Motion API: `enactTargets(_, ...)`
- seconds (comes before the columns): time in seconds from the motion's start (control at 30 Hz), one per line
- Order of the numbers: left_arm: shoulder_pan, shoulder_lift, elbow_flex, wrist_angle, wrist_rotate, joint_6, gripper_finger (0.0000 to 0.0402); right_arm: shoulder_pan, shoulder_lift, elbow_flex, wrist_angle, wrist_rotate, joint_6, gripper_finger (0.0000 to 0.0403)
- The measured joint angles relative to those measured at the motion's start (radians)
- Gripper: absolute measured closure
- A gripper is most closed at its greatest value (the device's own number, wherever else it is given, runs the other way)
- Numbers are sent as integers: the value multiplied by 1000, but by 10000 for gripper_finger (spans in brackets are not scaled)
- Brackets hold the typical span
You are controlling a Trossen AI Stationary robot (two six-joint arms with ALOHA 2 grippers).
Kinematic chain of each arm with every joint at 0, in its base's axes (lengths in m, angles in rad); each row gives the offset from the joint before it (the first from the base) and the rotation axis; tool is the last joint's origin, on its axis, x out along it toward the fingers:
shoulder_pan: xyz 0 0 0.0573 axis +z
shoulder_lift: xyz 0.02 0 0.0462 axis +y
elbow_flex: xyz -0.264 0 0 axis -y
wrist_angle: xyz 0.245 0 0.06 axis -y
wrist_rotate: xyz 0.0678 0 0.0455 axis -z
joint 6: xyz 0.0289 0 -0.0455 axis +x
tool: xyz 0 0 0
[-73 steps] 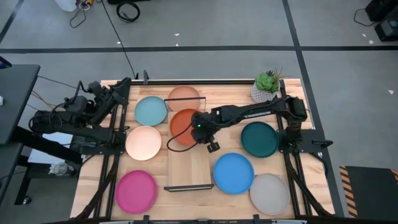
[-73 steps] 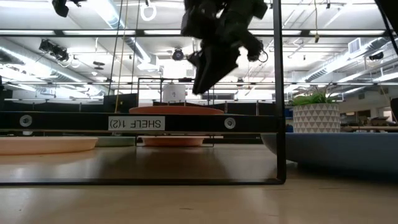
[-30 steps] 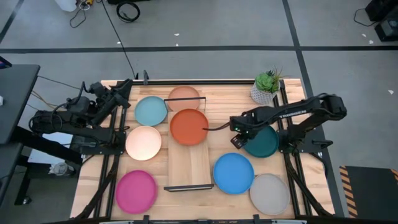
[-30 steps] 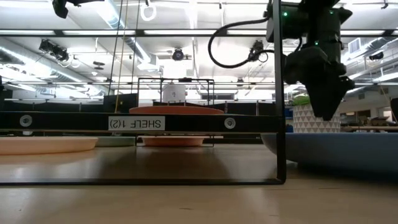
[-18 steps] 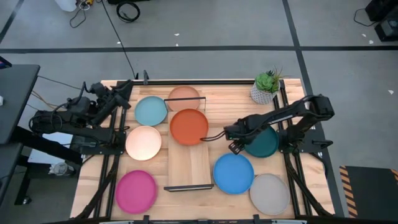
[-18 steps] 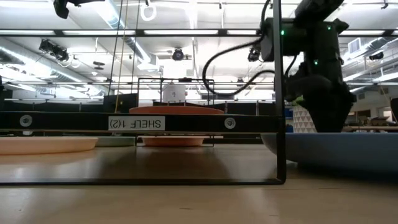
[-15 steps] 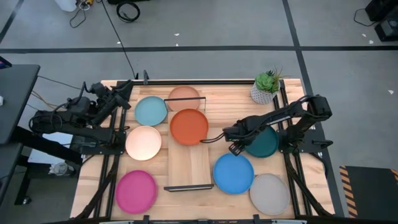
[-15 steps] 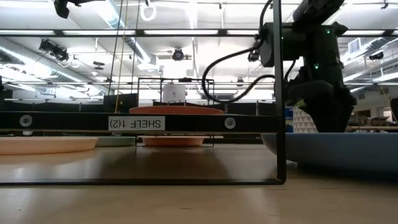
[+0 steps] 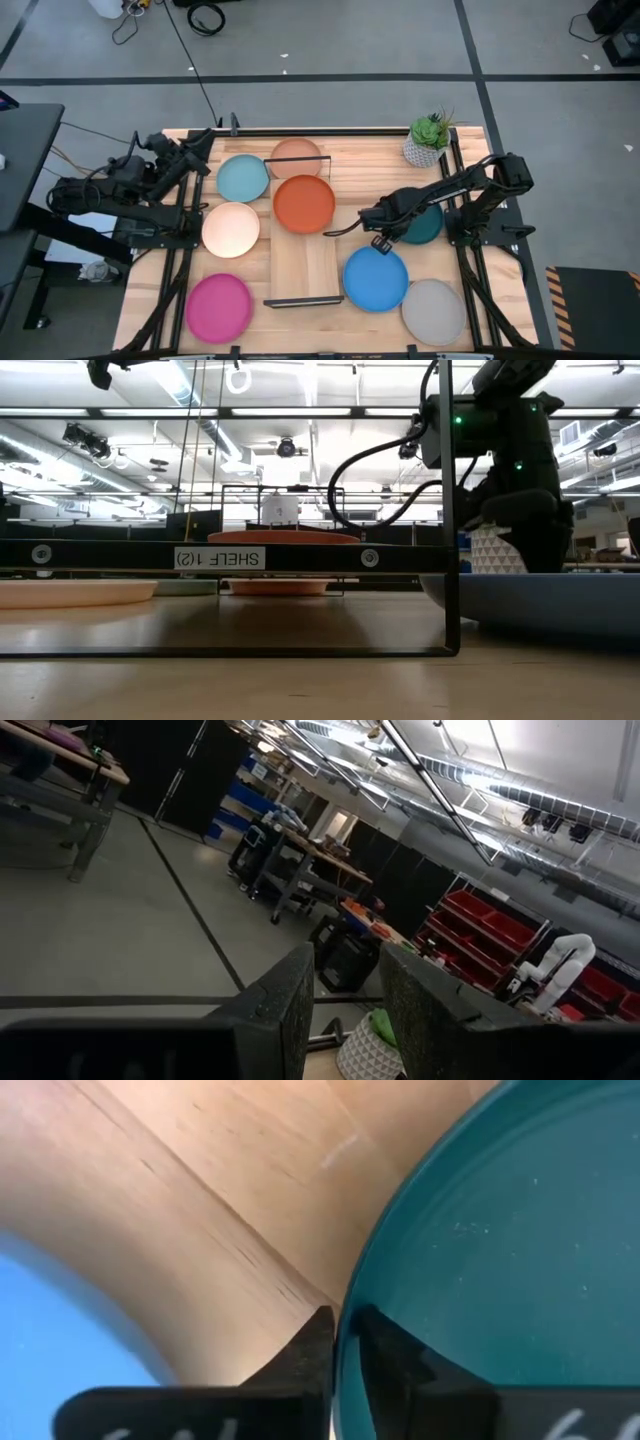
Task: Place and stack plates onto a shelf
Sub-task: Stack the dark green plate on top of the orange plate on the shelf
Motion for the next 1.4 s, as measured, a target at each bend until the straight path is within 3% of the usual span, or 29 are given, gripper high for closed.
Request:
enactTargets(0.6,0,35,0,2,0,-19,276,-4,-19,176,-70,104,-216,381)
enactTargets(0.83,0,35,0,0,0,-19,276,-4,-19,289,-174,159,-309,382)
enactTargets(1.4,0,35,0,-1,0,-18,276,47,-20,525,-169,186,-846,382)
